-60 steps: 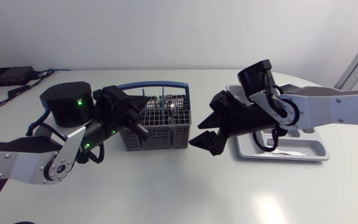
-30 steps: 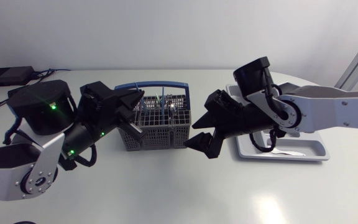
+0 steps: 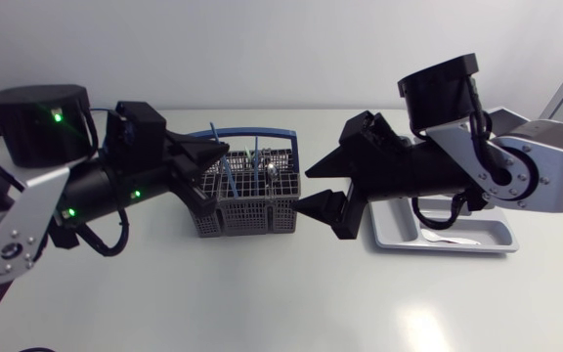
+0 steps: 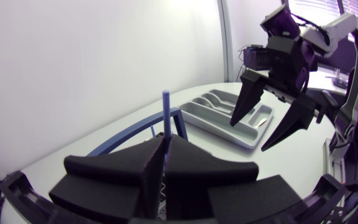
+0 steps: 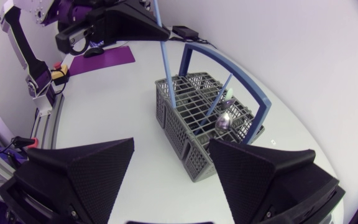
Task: Unload the cutlery basket into the drawer organizer.
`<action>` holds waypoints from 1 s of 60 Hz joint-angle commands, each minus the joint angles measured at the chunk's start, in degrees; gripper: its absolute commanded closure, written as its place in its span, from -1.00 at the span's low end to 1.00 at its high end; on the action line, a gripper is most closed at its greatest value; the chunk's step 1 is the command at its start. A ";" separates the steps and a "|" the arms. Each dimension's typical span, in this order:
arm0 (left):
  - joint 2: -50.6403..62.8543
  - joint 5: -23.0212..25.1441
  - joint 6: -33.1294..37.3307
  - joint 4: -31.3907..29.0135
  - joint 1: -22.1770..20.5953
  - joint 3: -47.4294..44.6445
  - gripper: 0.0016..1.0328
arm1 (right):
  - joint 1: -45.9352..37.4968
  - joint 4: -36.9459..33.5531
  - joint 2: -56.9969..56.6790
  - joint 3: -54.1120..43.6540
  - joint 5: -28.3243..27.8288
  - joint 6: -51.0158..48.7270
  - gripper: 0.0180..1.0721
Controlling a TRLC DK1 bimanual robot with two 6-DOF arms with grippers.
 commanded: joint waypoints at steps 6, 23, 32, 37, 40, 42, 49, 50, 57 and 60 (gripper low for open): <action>3.21 9.69 -7.77 -7.95 4.09 10.01 0.72 | -0.21 -0.99 -0.73 -1.11 -4.61 1.63 -0.66; 9.28 22.79 -10.06 -21.83 5.32 19.41 0.72 | -0.21 -2.66 1.99 1.09 -10.24 4.53 -0.66; 10.68 26.04 -10.06 -24.74 5.06 21.35 0.72 | -0.48 -4.07 4.19 3.20 -12.35 6.11 -0.65; 11.03 26.74 -10.06 -25.53 4.79 21.79 0.72 | -0.65 -4.33 4.89 4.17 -13.66 7.78 -0.65; 11.03 27.09 -9.97 -25.79 4.53 21.88 0.72 | -0.65 -5.03 5.51 5.05 -13.93 8.75 -0.65; 11.21 27.44 -9.97 -26.05 4.44 22.05 0.72 | -0.65 -5.47 5.86 5.66 -14.02 9.54 -0.65; 12.18 28.15 -9.97 -27.02 3.47 22.75 0.72 | -0.74 -6.00 6.91 7.33 -14.89 11.39 -0.64; 12.44 28.23 -9.97 -27.20 3.39 22.93 0.72 | -0.74 -6.26 7.09 7.68 -15.16 11.47 -0.62; 13.41 29.82 -9.97 -28.78 3.30 24.16 0.72 | -0.83 -6.53 7.88 8.83 -16.12 12.44 -0.56; 13.67 30.17 -9.97 -29.66 3.03 24.69 0.72 | -0.83 -6.09 8.06 9.09 -15.69 12.70 -0.56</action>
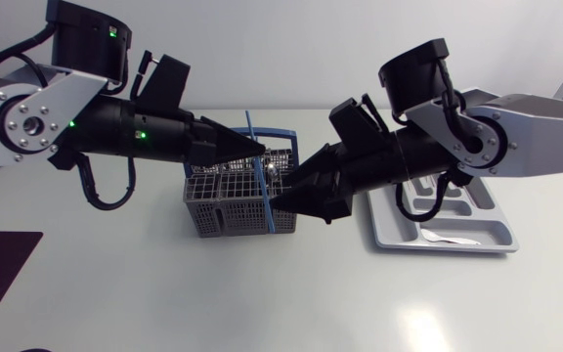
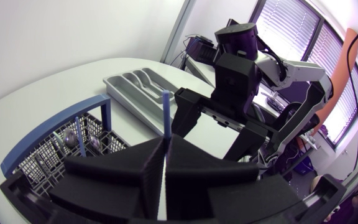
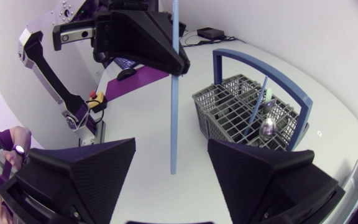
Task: Unload the cutlery basket into the drawer organizer.
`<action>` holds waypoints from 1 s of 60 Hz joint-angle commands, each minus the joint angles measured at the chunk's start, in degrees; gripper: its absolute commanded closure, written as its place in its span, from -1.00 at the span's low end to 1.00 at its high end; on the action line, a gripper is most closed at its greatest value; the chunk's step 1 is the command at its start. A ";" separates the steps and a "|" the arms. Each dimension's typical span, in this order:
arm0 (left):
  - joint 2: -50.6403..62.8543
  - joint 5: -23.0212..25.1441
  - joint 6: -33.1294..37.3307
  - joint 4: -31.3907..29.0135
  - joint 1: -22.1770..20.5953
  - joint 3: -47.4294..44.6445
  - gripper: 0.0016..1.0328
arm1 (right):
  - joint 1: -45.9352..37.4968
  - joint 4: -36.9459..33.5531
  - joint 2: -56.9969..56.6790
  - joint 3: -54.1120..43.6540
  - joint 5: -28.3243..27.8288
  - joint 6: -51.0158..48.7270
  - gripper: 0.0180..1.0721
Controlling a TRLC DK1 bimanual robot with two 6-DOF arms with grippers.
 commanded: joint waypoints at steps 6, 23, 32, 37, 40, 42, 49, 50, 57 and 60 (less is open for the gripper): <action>1.43 1.89 -1.16 -1.60 -0.79 2.85 0.72 | -0.13 0.43 1.96 1.79 -0.08 2.08 -0.42; 2.75 3.65 -1.34 -3.44 -1.23 4.44 0.72 | -0.04 2.28 2.93 1.88 0.19 2.08 0.11; 3.36 3.65 -1.42 -3.35 -1.32 4.70 0.72 | 0.22 2.72 2.93 1.97 0.19 1.91 0.21; 3.80 3.65 -1.51 -3.35 -1.58 4.88 0.72 | 0.75 2.72 2.93 1.88 0.19 1.73 0.21; 3.98 3.65 -1.51 -3.35 -1.67 5.05 0.72 | 1.10 2.72 2.93 1.79 0.19 1.64 0.27; 4.15 3.65 -1.60 -3.35 -1.67 5.14 0.72 | 1.28 2.72 2.93 1.79 0.10 1.56 0.34; 4.59 3.65 -1.78 -3.27 -1.85 5.49 0.72 | 1.63 2.63 2.93 1.53 0.10 1.20 0.48; 4.68 3.65 -1.86 -3.27 -1.93 5.49 0.72 | 1.72 2.63 2.93 1.44 0.10 1.12 0.49; 4.77 3.65 -1.95 -3.27 -2.11 5.75 0.72 | 2.07 2.63 2.66 0.82 0.10 0.68 0.54; 5.03 3.65 -1.95 -3.27 -2.11 5.93 0.72 | 2.07 2.63 2.49 0.56 0.19 0.68 0.57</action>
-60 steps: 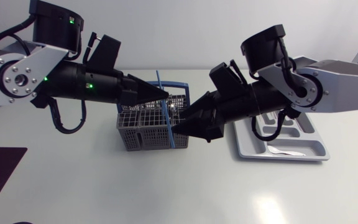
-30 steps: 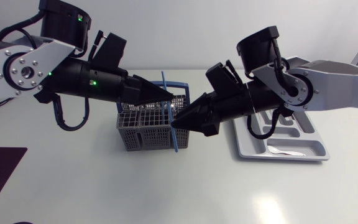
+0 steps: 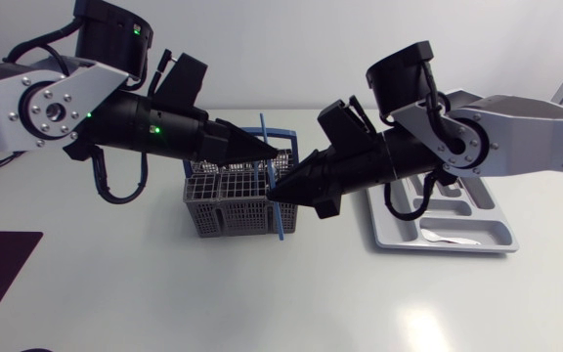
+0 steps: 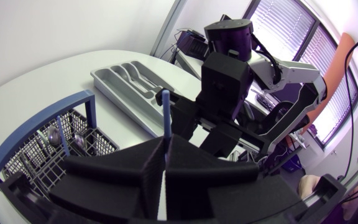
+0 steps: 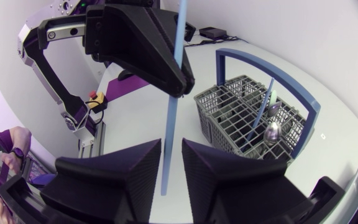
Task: Unload the cutlery basket into the drawer organizer.
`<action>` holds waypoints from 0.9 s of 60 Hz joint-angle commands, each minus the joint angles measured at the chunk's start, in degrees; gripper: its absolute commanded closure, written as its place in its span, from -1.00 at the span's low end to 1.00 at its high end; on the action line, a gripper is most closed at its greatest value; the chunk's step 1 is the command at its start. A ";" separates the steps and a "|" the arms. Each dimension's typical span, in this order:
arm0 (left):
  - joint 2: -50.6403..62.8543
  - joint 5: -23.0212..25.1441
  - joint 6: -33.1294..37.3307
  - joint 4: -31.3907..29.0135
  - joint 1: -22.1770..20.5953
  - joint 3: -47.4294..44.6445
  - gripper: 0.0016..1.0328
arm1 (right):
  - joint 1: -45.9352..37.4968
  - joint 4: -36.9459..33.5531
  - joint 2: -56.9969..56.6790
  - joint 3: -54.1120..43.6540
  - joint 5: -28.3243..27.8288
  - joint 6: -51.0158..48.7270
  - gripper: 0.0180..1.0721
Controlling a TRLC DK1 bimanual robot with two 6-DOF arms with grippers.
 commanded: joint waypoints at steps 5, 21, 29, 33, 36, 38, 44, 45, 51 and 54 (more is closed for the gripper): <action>1.65 0.74 -1.49 -0.16 -0.49 2.41 0.72 | 0.63 0.64 0.30 -0.56 -0.08 -0.09 0.71; 1.47 0.74 -1.76 0.01 -0.05 3.03 0.45 | 1.07 0.37 -1.46 -2.40 0.01 -0.53 0.88; 1.12 0.74 -2.20 0.01 0.21 3.91 -0.32 | 1.86 0.11 -2.42 -3.46 0.80 -0.53 0.88; 0.86 0.74 -2.46 -0.16 0.47 4.61 -0.62 | 2.12 -0.59 -2.86 -3.81 1.15 -0.53 0.88; 0.59 0.74 -2.90 -0.16 0.91 5.14 -0.73 | 2.12 -0.68 -3.48 -4.51 1.51 -0.62 0.88; 0.42 0.74 -3.16 -0.16 1.27 5.49 -0.80 | 2.12 -0.94 -3.83 -4.95 1.68 -0.70 0.88; -0.46 0.74 -3.78 -0.16 2.85 6.72 -0.84 | 1.68 -1.65 -5.32 -6.36 2.38 -0.88 0.88; -0.64 0.74 -3.87 -0.16 3.20 6.90 -0.85 | 1.51 -1.73 -5.67 -6.62 2.38 -0.97 0.88; -1.61 0.74 -4.13 -0.25 5.75 7.86 -0.88 | -0.69 -3.14 -8.58 -8.29 2.56 -1.58 0.88; -1.96 0.74 -4.31 -0.34 6.98 8.39 -0.88 | -2.36 -3.76 -10.07 -9.17 2.65 -1.85 0.88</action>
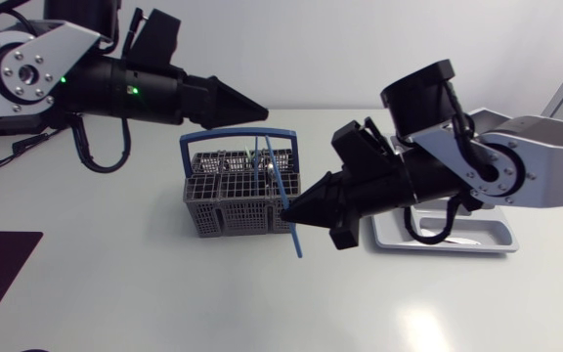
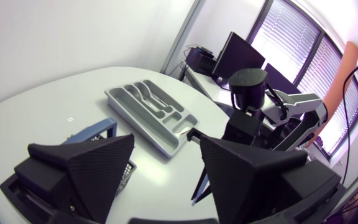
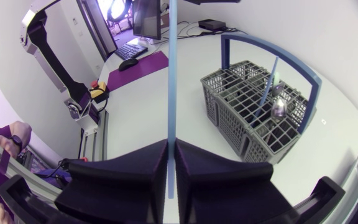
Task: Unload the cutlery basket into the drawer organizer.
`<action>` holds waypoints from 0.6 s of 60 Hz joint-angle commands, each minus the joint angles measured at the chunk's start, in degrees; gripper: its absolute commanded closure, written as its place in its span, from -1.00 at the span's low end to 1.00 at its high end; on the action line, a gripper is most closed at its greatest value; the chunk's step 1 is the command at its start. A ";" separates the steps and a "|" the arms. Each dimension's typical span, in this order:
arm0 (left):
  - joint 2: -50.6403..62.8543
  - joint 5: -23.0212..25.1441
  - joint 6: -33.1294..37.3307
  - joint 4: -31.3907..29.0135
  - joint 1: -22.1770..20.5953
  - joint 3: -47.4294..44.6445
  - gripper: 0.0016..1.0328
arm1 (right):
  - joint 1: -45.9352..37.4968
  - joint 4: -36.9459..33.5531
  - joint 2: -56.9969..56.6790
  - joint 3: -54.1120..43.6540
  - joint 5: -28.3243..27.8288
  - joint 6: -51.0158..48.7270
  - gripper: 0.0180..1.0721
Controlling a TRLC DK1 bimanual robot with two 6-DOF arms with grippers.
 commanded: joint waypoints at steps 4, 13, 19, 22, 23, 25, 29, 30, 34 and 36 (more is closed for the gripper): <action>-2.68 0.32 -1.75 0.03 4.06 2.90 -0.88 | -4.54 -2.69 -4.59 -3.12 0.20 -1.87 0.88; -4.53 -1.00 0.27 1.35 6.70 1.06 -0.88 | -11.48 -5.59 -7.49 -3.91 0.20 -2.84 0.88; -5.58 -3.54 3.00 3.29 7.05 -2.37 -0.88 | -16.75 -6.74 -7.93 -3.65 0.20 -3.28 0.88; -5.76 -3.98 4.32 3.90 7.22 -4.04 -0.88 | -19.39 -7.09 -7.67 -3.47 0.46 -3.28 0.88; -5.67 -4.07 4.76 3.81 7.22 -4.48 -0.88 | -20.27 -7.18 -7.49 -3.30 0.64 -3.19 0.88; -5.49 -4.07 6.16 3.81 7.22 -5.36 -0.88 | -21.85 -7.44 -6.61 -2.86 1.61 -3.10 0.88; -5.49 -5.21 9.15 3.81 6.87 -7.47 -0.88 | -24.22 -7.70 -5.03 -2.07 3.36 -2.66 0.88; -5.49 -5.57 9.85 3.81 6.70 -7.91 -0.88 | -24.75 -7.70 -4.33 -1.80 4.42 -2.40 0.88; -5.32 -7.15 12.49 3.64 5.91 -9.31 -0.88 | -26.16 -7.35 -1.60 -0.75 7.67 -1.17 0.88; -5.23 -8.38 13.90 3.64 5.29 -10.19 -0.88 | -26.69 -7.09 -0.20 -0.31 9.43 -0.29 0.88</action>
